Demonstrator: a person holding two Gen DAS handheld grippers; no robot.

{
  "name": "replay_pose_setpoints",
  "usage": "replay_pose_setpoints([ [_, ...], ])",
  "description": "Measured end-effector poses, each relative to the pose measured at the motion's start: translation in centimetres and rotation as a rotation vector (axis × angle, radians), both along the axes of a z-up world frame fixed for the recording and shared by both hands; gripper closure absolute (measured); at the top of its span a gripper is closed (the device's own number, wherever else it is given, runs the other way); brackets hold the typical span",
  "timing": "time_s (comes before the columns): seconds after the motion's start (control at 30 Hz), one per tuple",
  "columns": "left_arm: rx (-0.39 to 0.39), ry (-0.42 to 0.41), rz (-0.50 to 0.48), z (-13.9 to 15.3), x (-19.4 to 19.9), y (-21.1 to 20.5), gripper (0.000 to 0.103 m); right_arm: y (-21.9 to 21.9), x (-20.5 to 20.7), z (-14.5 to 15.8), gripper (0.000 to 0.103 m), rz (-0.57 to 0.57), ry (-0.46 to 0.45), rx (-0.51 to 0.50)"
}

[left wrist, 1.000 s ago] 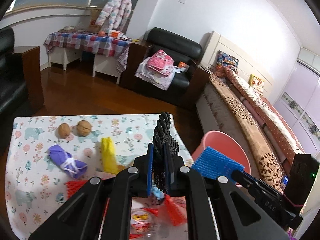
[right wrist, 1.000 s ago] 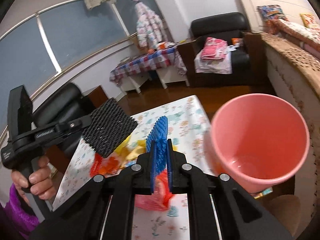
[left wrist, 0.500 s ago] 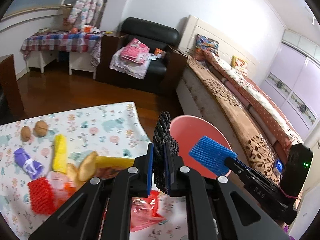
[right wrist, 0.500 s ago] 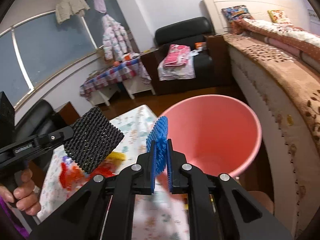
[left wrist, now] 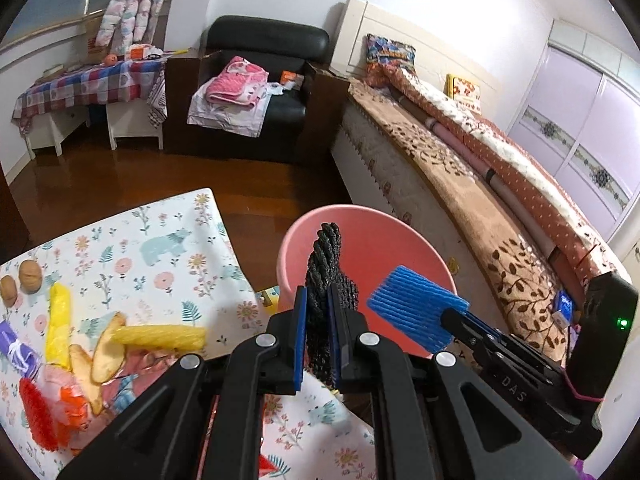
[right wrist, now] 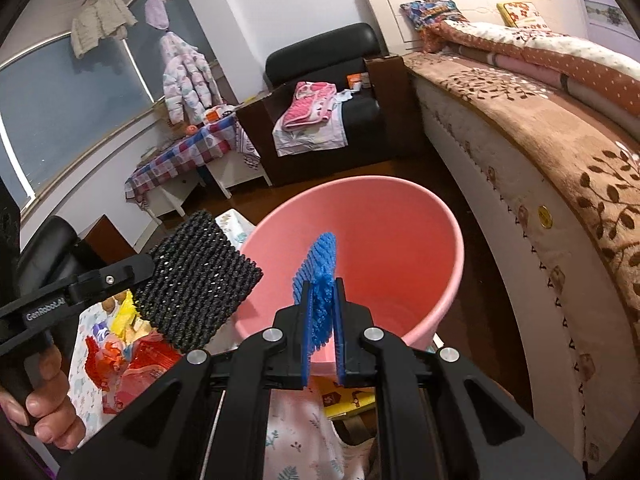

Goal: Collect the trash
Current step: 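Carry both items over the pink bucket and open both tools to drop them, then move both open tools back over the table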

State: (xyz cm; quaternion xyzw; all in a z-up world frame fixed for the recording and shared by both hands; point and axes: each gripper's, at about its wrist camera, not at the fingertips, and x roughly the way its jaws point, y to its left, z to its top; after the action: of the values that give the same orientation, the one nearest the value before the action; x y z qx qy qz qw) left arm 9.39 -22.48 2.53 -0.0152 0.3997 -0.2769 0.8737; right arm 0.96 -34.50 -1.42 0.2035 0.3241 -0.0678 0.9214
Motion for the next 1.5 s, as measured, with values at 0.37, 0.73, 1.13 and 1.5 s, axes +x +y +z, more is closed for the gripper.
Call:
replay_pose_setpoints([
  [0.37, 0.041, 0.043, -0.006, -2.2, 2.0, -2.6, 0.094, -0.7, 0.7, -1.1, 0.093, -0.023, 0.027, 0.001],
  [0.73, 0.026, 0.063, 0.021, -3.2, 2.6, -2.3, 0.064, -1.0, 1.4, -1.8, 0.093, -0.029, 0.05, 0.022],
  [1.13, 0.016, 0.054, 0.033, -2.9, 2.0, -1.0, 0.06, -1.3, 1.5, -2.3, 0.069, -0.03, 0.05, 0.066],
  [1.5, 0.018, 0.006, 0.068, -1.9, 0.0, 1.4, 0.06, 0.8, 0.7, -0.9, 0.069, 0.007, 0.015, 0.018],
])
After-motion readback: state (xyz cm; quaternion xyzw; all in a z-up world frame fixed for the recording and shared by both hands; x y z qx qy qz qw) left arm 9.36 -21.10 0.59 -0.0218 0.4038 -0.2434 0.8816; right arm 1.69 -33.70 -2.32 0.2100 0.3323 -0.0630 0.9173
